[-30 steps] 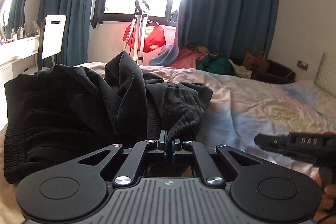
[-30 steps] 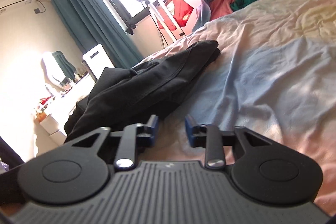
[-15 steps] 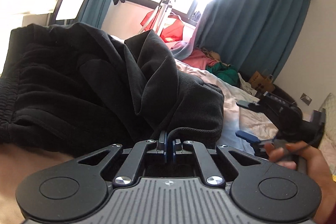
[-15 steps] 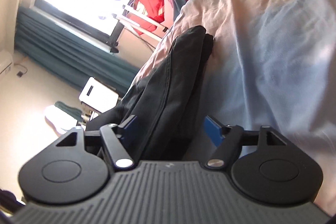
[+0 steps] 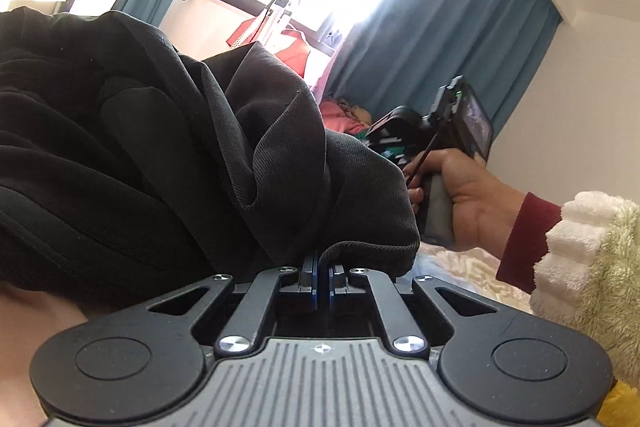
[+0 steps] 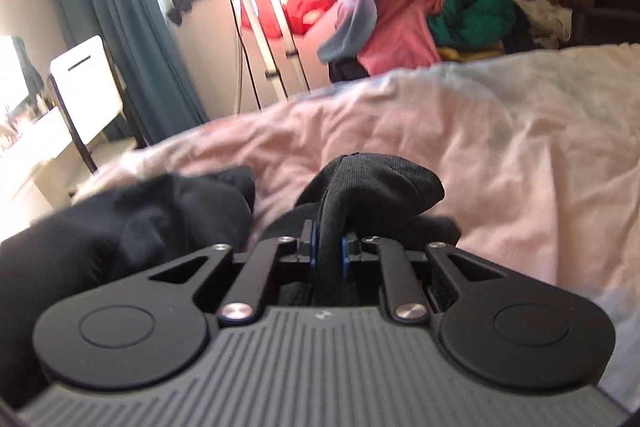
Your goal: Fold clothes
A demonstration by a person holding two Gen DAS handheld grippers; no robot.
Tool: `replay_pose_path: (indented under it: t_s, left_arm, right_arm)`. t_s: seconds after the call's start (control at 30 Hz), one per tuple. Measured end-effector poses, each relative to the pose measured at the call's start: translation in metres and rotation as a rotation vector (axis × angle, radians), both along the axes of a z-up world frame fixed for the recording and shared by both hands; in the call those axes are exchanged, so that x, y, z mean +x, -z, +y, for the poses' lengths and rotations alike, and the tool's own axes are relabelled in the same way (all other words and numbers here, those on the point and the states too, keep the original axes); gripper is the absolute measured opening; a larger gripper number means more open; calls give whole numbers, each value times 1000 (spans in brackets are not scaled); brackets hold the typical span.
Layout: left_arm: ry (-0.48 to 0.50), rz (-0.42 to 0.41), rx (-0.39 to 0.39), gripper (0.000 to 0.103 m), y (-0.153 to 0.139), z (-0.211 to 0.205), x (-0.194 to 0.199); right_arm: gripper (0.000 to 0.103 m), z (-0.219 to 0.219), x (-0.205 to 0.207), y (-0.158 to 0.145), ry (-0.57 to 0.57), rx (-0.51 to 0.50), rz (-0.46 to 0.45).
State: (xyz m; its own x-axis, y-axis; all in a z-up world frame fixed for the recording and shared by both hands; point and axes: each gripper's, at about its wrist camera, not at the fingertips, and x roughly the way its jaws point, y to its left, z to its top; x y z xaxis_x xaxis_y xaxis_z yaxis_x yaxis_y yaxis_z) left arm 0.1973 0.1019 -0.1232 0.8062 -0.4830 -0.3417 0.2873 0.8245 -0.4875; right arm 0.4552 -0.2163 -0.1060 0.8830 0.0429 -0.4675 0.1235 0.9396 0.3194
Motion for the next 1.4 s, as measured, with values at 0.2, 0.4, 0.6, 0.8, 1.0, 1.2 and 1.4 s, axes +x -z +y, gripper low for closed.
replay_pose_path:
  t_s: [0.2,0.4,0.6,0.8,1.0,1.2,1.4]
  left_arm:
    - [35,-65,-7,6,-8,-9,-11]
    - [96,-25,144,6,8,-39,-12]
    - [82,70,192,5,27,-50,-16]
    - [79,43,267,6,25,-54,-36]
    - [69,36,280,7,22,-54,-52]
    - [60,55,265,9,19,-51,-41]
    - [87,150,123,13,10,-35,-34]
  right_arm:
    - [14,-77,-86,-44,192,8,-246]
    - [17,-158,-183,34,411,150,35]
    - [19,-174,-252,86,411,511,101]
    - [71,-137,-274,47,292,392,96]
    - [74,-130,-292,34,257,371,40]
    - [74,-138,-271,68,331,517,148]
    - [74,-131,-232,90,410,323,194]
